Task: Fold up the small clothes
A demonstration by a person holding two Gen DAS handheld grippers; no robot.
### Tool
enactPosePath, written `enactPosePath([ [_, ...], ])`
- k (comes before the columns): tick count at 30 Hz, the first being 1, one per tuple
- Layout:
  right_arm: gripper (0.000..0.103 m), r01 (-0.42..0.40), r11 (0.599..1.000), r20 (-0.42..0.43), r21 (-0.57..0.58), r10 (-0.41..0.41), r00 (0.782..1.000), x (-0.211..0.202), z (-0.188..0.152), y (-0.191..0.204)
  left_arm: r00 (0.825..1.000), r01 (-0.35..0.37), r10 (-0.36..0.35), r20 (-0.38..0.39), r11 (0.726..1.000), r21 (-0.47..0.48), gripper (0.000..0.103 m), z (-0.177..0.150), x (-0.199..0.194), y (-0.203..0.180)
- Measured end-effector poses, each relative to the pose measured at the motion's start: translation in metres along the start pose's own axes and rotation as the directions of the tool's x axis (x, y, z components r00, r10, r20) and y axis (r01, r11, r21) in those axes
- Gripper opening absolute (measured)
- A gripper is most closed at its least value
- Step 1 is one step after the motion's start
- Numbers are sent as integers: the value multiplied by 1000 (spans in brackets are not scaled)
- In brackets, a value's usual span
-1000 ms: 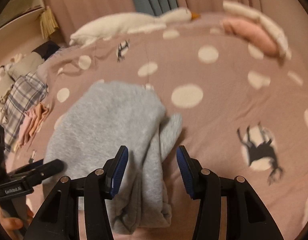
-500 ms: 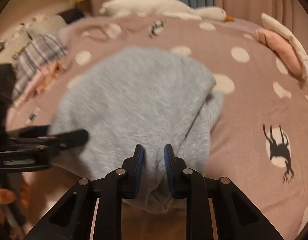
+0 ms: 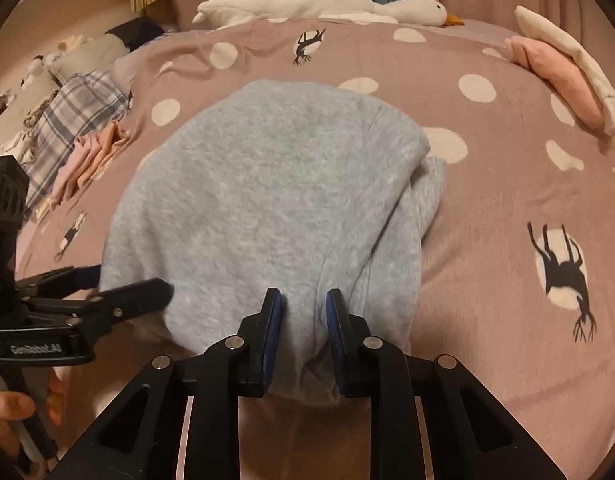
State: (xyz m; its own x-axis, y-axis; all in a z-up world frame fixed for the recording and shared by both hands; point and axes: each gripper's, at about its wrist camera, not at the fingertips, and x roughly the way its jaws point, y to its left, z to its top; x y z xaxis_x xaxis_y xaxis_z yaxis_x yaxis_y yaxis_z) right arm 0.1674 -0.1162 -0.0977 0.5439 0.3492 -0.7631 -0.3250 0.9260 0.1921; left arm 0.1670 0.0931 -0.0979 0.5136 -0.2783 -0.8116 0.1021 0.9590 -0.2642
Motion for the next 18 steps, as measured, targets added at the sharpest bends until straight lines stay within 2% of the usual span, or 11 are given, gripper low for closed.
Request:
enactPosePath([
  [1,22,-6,1000,1,9,6,1000,-4,-1,0,1000,-9,9,9,1000,6,90,-1,-6,-2],
  [3,23,-18,1000,10,16,18,1000,-17,-3,2,999,-35,35,32,999,18,102,-3,-18,-4],
  [4,24,-17,1000,19,11,17,1000,-24,-5,4,997,-52,50,51,998,23,103,-4,-26,-6],
  [6,36,-11,1000,37,1,10,999,-37,-9,8,996,-53,51,74,998,28,103,-5,-43,-10],
  [8,58,0,1000,63,1,0,998,-53,-12,12,996,-33,31,86,999,24,103,-6,-55,-11],
  [10,65,5,1000,83,-4,-5,997,-63,-14,16,995,-58,57,83,998,13,103,-8,-66,-13],
  [13,82,36,999,109,-20,-33,993,-79,-16,22,995,-57,58,75,998,-17,103,-11,-76,-11],
  [15,89,44,998,133,-35,-39,990,-90,-17,27,996,-49,52,69,998,-45,103,-16,-85,-10],
  [18,94,43,998,146,-44,-36,989,-101,-17,32,996,-56,61,67,996,-67,103,-23,-99,-9],
])
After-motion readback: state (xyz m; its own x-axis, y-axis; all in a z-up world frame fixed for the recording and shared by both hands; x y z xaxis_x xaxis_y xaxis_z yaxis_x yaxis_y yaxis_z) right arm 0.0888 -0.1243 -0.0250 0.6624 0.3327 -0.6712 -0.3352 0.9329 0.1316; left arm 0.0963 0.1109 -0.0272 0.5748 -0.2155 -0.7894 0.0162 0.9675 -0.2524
